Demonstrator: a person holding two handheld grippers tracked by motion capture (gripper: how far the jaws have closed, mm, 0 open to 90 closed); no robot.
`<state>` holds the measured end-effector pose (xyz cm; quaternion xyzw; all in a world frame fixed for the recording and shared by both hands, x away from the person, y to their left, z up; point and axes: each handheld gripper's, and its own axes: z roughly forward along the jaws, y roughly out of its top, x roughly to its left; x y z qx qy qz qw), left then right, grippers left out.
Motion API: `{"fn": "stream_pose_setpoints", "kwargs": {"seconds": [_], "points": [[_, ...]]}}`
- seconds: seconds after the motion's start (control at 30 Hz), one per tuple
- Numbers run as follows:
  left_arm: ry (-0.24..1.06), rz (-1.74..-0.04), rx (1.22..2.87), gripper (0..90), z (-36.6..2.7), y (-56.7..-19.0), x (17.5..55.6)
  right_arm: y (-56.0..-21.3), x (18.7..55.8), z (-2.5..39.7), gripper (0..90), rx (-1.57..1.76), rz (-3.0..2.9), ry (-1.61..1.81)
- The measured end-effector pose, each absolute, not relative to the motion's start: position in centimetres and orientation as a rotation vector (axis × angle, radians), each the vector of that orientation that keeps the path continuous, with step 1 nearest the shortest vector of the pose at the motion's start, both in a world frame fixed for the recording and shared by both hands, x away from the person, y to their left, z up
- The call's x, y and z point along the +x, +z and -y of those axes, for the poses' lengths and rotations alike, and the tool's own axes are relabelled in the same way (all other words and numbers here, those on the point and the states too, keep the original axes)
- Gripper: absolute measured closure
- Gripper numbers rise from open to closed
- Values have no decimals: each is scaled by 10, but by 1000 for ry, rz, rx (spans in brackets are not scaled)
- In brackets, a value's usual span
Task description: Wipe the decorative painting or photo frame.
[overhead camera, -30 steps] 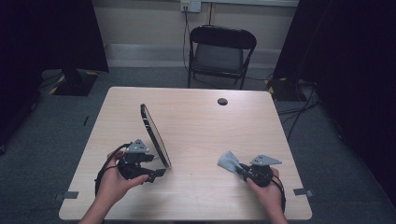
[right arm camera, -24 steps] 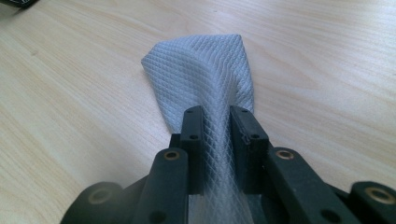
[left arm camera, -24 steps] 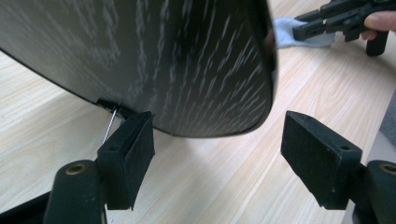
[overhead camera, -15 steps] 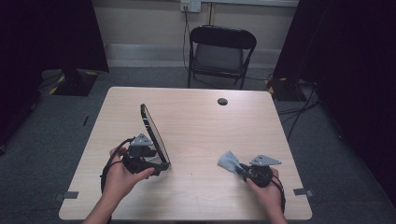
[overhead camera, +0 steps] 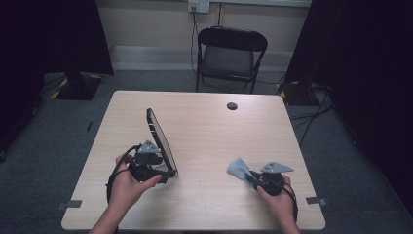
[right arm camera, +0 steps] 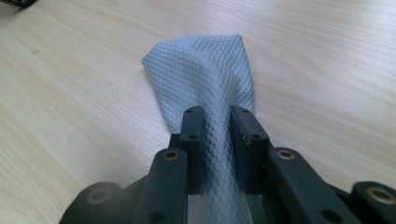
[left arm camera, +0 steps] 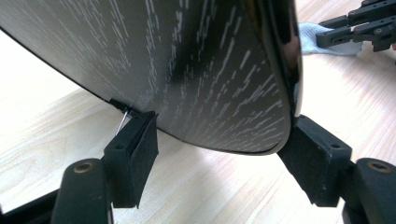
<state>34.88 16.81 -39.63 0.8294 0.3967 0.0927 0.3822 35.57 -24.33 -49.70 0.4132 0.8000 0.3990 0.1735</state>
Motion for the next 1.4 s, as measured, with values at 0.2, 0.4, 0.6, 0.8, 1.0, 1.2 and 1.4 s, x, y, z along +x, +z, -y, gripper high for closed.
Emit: {"fn": "stream_pose_setpoints", "kwargs": {"seconds": [0.2, 0.4, 0.6, 0.8, 1.0, 1.2, 1.4], "points": [[238, -1019, 2118, 300, -175, -396, 346, -497, 356, 243, 761, 1173, -2270, 1133], [250, -1031, 2111, 340, -186, -396, 343, -497, 356, 244, 761, 1170, -2272, 1136], [247, -1049, 2092, 409, -196, -396, 339, -497, 357, 244, 761, 1172, -2274, 1139], [232, -1059, 2078, 483, -203, -396, 337, -497, 357, 245, 761, 1173, -2276, 1142], [223, -1069, 2071, 585, -207, -394, 336, -497, 357, 245, 760, 1173, -2279, 1143], [227, -1088, 2051, 650, -212, -395, 335, -497, 357, 245, 760, 1172, -2279, 1144], [270, -1138, 2042, 530, -214, -396, 337, -497, 357, 245, 760, 1172, -2279, 1144]]}}
